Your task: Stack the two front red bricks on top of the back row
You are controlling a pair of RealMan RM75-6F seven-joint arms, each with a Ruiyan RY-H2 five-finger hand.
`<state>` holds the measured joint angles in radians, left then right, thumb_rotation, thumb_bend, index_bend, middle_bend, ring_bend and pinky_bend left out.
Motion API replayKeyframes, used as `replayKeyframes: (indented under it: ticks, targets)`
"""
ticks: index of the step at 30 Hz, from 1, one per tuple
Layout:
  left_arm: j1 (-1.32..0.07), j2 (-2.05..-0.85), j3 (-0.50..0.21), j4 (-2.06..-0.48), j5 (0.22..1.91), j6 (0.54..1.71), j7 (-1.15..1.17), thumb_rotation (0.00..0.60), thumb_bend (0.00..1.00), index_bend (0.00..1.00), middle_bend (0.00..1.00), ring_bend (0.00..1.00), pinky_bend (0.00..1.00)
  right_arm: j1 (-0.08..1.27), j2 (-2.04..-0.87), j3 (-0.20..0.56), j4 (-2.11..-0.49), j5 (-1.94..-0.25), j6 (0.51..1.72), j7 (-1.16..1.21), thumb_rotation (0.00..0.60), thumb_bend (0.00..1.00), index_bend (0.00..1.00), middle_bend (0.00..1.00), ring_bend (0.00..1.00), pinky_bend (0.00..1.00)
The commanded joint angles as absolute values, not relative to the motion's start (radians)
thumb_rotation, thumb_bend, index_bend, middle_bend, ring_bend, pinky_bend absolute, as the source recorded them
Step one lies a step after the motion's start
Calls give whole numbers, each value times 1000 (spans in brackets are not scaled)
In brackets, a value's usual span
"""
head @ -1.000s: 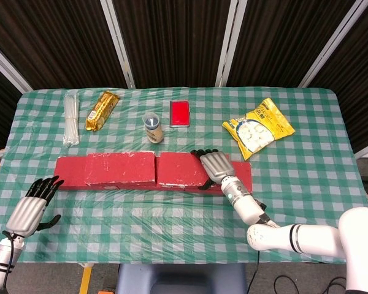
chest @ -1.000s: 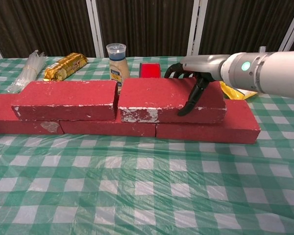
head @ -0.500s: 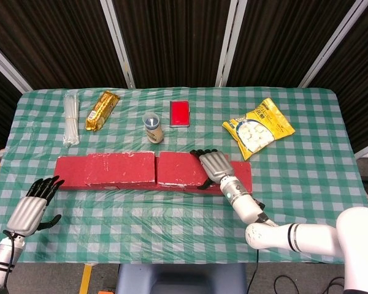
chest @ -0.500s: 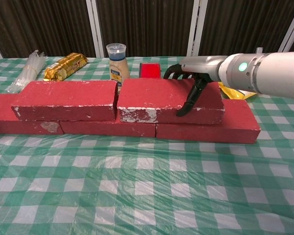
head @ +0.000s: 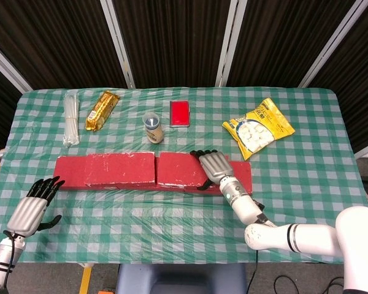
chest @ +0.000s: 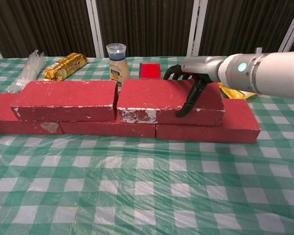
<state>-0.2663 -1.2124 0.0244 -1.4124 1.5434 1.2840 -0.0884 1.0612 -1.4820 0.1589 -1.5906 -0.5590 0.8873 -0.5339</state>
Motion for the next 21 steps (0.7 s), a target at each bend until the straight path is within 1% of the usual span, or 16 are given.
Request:
replayKeyframes:
  ticks: [1, 5, 7, 12, 16, 21]
  targets:
    - [-267, -1213, 24, -1412, 1542, 1282, -88, 600, 293, 0, 0, 0, 24, 1060, -1480, 159, -1591, -559, 885, -531, 597, 114, 224, 405, 335, 411]
    - [-267, -1213, 24, -1412, 1541, 1281, -88, 600, 293, 0, 0, 0, 24, 1060, -1479, 159, -1590, -559, 879, -526, 598, 114, 131, 366, 294, 399]
    - [-267, -1213, 24, -1412, 1541, 1281, -88, 600, 294, 0, 0, 0, 24, 1061, -1480, 159, -1588, -558, 878, -526, 598, 114, 102, 354, 284, 393]
    - [-268, -1214, 25, -1412, 1541, 1278, -87, 600, 294, 0, 0, 0, 24, 1065, -1480, 157, -1589, -547, 874, -530, 598, 114, 65, 332, 263, 367]
    - [-268, -1214, 24, -1412, 1541, 1278, -89, 600, 293, 0, 0, 0, 24, 1069, -1478, 155, -1592, -534, 871, -535, 598, 114, 7, 302, 232, 337]
    - [-270, -1212, 27, -1415, 1543, 1273, -93, 600, 294, 0, 0, 0, 24, 1076, -1470, 154, -1600, -509, 859, -538, 599, 114, 0, 270, 204, 314]
